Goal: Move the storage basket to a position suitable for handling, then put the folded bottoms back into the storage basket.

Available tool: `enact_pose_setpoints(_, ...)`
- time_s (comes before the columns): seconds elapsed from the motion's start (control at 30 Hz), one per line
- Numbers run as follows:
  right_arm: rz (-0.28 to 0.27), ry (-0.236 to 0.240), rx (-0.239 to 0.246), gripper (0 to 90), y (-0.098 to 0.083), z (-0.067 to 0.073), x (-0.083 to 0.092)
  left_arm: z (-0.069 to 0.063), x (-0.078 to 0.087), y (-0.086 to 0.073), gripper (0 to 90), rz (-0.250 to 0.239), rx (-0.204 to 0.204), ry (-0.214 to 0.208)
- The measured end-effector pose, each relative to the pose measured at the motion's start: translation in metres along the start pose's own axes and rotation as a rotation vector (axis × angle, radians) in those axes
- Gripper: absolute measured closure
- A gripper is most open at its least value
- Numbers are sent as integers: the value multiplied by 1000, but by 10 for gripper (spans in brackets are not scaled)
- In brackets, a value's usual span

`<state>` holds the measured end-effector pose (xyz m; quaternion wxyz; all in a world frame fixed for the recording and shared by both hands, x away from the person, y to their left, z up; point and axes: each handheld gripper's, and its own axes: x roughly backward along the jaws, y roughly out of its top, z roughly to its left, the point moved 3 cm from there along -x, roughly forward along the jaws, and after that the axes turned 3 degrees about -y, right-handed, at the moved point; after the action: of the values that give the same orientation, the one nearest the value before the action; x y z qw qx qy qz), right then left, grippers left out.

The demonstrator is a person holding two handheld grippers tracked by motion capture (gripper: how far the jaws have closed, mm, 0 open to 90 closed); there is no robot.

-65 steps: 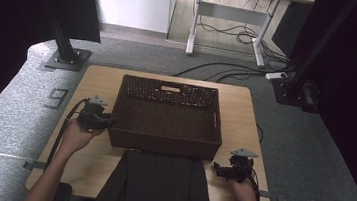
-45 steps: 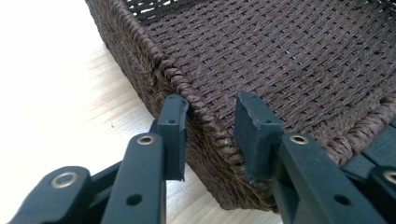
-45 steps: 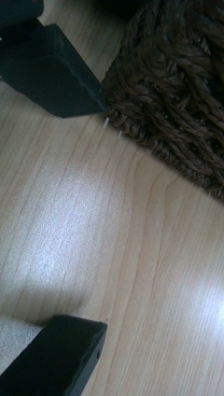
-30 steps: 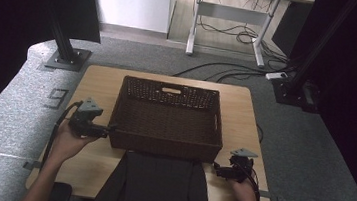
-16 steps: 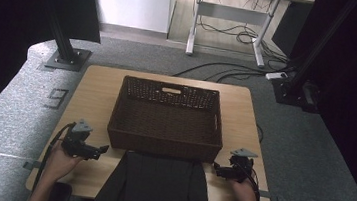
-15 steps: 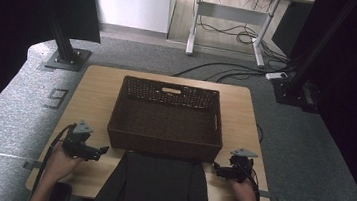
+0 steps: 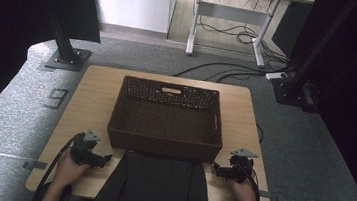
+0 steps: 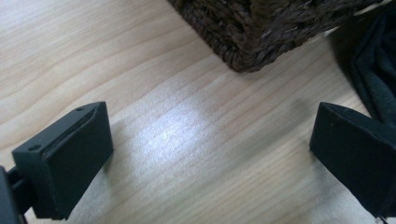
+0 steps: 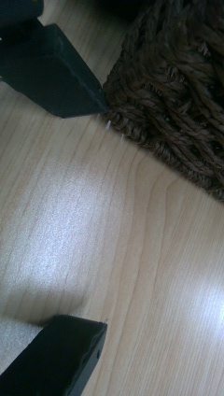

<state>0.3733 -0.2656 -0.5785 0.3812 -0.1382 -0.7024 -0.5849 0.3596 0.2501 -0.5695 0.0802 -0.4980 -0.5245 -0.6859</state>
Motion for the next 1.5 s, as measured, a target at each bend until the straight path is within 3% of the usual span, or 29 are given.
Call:
enact_pose_setpoints(0.13, 0, 0, 0, 0, 0, 0, 0, -1, -1, -1, 0, -23, 6, 6)
enact_pose_setpoints(0.6, 0, 0, 0, 0, 0, 0, 0, -3, 0, -2, 0, -25, 32, 27)
enact_pose_setpoints(0.77, 38, 21, -4, 0, 0, 4, 5, -5, 2, -1, 0, 9, 23, 14)
enact_pose_setpoints(0.93, 41, 90, -26, 6, 1, 15, 17, -11, 6, 2, 0, 2, 41, -41)
enact_pose_setpoints(1.0, 35, 115, -30, 1, 1, 21, 23, -18, 14, 7, 0, -41, 56, -94)
enact_pose_setpoints(1.03, 34, 124, -28, 0, 1, 24, 26, -22, 16, 9, 0, -57, 58, -100)
enact_pose_setpoints(1.1, 37, 144, -19, 0, 1, 33, 32, -25, 18, 10, 0, -61, 52, -108)
enact_pose_setpoints(1.27, 39, 209, -6, 0, 0, 53, 45, -52, 26, 15, 3, -79, 25, -166)
enact_pose_setpoints(1.37, 43, 226, 6, 0, 0, 61, 49, -61, 28, 17, 3, -87, 19, -185)
enact_pose_setpoints(1.47, 52, 262, 13, 0, 0, 79, 53, -80, 28, 19, 1, -86, -2, -231)
enact_pose_setpoints(1.5, 53, 268, 13, 0, 0, 83, 53, -80, 28, 19, 1, -86, -2, -231)
